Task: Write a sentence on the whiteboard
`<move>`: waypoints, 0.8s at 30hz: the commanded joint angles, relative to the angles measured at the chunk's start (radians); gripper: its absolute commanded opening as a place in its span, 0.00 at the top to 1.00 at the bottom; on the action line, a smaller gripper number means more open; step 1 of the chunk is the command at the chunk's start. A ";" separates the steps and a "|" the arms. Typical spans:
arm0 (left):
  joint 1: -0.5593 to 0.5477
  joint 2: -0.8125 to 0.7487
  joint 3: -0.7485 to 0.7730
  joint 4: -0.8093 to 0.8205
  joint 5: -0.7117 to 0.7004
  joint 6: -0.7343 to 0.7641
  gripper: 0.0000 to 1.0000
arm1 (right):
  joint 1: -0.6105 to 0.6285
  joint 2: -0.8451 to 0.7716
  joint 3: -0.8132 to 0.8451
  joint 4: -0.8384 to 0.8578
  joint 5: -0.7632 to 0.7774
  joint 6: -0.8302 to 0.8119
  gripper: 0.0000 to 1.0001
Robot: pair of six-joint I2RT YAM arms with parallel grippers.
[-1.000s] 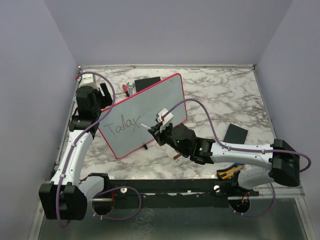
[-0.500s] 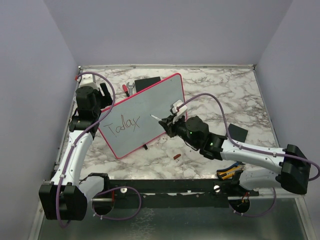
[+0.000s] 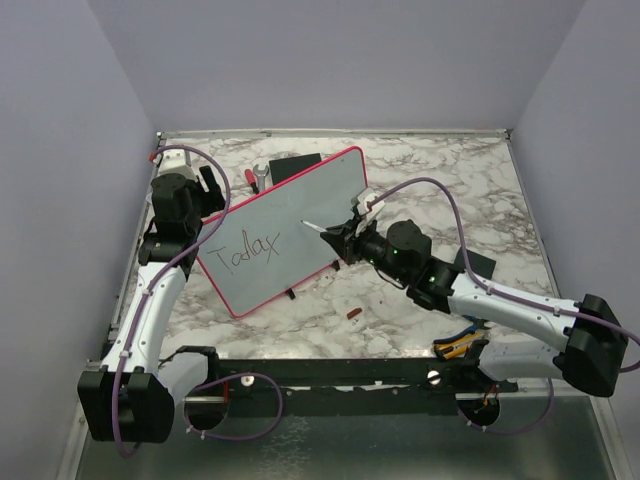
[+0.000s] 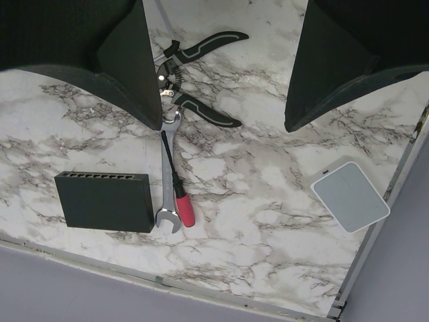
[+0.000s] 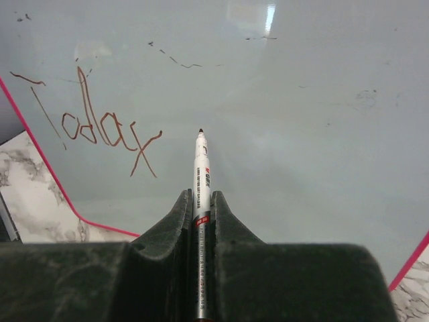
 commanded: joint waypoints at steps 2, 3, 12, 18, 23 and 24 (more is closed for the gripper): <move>-0.003 -0.005 -0.031 -0.013 0.029 0.011 0.26 | 0.001 0.054 0.030 0.041 -0.105 -0.029 1.00; -0.003 -0.005 -0.031 -0.013 0.029 0.010 0.25 | 0.001 0.067 0.036 0.045 -0.111 -0.031 1.00; -0.003 -0.006 -0.031 -0.012 0.036 0.012 0.26 | 0.001 0.127 0.075 0.091 -0.172 -0.031 1.00; -0.003 0.000 -0.029 -0.011 0.047 0.008 0.26 | 0.001 0.138 0.086 0.131 -0.190 -0.017 1.00; -0.003 0.002 -0.029 -0.012 0.053 0.006 0.26 | 0.001 0.164 0.107 0.155 -0.187 -0.011 1.00; -0.003 0.003 -0.029 -0.012 0.053 0.007 0.26 | 0.001 0.168 0.111 0.162 -0.187 -0.010 1.00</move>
